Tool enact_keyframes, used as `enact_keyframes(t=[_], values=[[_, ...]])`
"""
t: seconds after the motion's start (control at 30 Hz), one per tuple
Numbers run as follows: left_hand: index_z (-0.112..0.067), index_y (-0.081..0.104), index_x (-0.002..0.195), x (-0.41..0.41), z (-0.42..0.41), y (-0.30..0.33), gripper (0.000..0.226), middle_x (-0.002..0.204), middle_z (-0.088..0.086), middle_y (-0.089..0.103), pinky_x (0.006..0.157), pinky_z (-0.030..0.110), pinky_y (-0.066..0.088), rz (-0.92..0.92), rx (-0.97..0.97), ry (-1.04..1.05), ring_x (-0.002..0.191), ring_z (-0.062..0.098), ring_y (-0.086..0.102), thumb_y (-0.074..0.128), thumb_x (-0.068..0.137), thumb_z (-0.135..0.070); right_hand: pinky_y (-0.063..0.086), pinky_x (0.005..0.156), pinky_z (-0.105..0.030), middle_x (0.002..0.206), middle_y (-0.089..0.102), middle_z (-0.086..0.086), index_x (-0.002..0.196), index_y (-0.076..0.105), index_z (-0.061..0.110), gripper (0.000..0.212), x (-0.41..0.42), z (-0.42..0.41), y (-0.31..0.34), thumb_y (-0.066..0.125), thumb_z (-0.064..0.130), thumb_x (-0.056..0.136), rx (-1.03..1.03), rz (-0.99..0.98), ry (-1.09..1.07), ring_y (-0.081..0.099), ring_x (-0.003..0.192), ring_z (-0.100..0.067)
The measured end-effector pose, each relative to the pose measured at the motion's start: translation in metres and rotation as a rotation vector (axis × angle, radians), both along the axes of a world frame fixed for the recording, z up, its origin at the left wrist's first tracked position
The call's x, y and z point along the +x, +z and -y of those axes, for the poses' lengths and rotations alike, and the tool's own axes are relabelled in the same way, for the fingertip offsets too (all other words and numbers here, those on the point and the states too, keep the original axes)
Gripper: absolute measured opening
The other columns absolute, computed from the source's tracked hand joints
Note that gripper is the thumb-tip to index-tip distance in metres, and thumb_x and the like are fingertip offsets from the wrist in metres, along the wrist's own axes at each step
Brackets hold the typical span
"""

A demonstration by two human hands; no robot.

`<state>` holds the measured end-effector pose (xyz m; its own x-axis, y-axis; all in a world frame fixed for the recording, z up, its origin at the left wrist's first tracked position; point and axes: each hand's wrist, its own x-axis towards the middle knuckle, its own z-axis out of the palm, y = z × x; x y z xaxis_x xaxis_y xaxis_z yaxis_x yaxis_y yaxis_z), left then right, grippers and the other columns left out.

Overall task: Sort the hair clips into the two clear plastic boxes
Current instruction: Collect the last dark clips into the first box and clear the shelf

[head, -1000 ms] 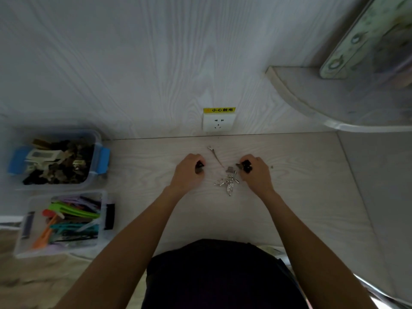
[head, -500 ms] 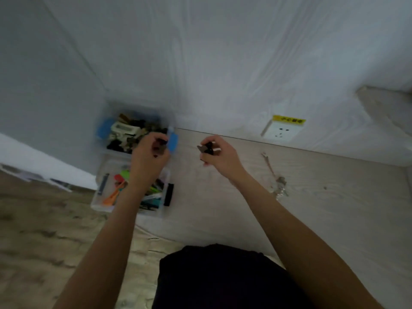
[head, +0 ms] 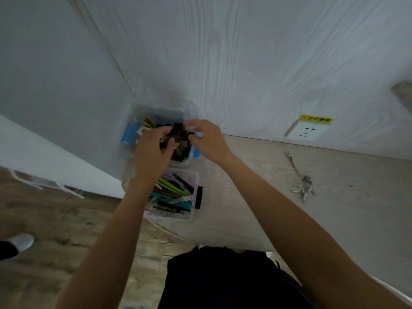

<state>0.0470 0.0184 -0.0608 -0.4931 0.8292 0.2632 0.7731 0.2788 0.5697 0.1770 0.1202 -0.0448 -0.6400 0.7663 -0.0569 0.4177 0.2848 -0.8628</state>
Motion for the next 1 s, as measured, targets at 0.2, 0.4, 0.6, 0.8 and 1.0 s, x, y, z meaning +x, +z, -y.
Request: enact_keyframes(t=[0.2, 0.4, 0.6, 0.8, 1.0], values=[[-0.015, 0.060, 0.111, 0.068, -0.039, -0.003, 0.028, 0.104, 0.001, 0.065, 0.088, 0.026, 0.041, 0.026, 0.080, -0.388, 0.098, 0.019, 0.056, 0.049, 0.088, -0.027, 0.034, 0.089, -0.020, 0.107, 0.063, -0.009, 0.103, 0.065, 0.014, 0.027, 0.117, 0.017, -0.021, 0.056, 0.005, 0.080, 0.312, 0.104, -0.243, 0.057, 0.100, -0.026], [-0.020, 0.052, 0.124, 0.155, -0.090, -0.030, 0.040, 0.127, 0.000, 0.055, 0.094, 0.035, 0.044, 0.070, -0.207, -0.764, 0.117, 0.020, 0.047, 0.054, 0.085, -0.016, 0.042, 0.093, -0.039, 0.114, 0.062, -0.012, 0.109, 0.063, 0.017, 0.029, 0.237, 0.019, -0.061, 0.059, 0.013, 0.081, 0.167, 0.436, -0.633, 0.053, 0.106, -0.034], [-0.015, 0.039, 0.138, 0.221, -0.156, -0.065, 0.056, 0.148, 0.005, 0.034, 0.107, 0.041, 0.033, -0.158, -0.422, -0.993, 0.135, 0.027, 0.028, 0.048, 0.084, -0.003, 0.038, 0.101, -0.041, 0.137, 0.047, -0.010, 0.128, 0.049, 0.022, 0.059, 0.270, 0.005, -0.090, 0.055, 0.042, 0.073, -0.109, 0.624, -0.570, 0.041, 0.126, -0.033], [-0.012, 0.049, 0.129, 0.248, -0.185, -0.089, 0.041, 0.141, 0.007, 0.042, 0.102, 0.038, 0.035, -0.307, -0.500, -1.113, 0.128, 0.027, 0.034, 0.046, 0.089, -0.004, 0.036, 0.102, -0.036, 0.136, 0.045, -0.007, 0.115, 0.057, 0.018, 0.033, 0.279, 0.018, -0.088, 0.060, 0.029, 0.084, -0.024, 0.666, -0.367, 0.035, 0.127, -0.028], [-0.012, 0.056, 0.103, 0.243, -0.166, -0.092, 0.020, 0.105, 0.010, 0.057, 0.071, 0.033, 0.040, -0.278, -0.465, -0.902, 0.096, 0.026, 0.051, 0.041, 0.096, -0.024, 0.042, 0.091, -0.035, 0.127, 0.043, -0.009, 0.119, 0.051, 0.016, 0.037, 0.276, 0.024, -0.090, 0.060, 0.025, 0.084, -0.039, 0.681, -0.376, 0.036, 0.117, -0.030]])
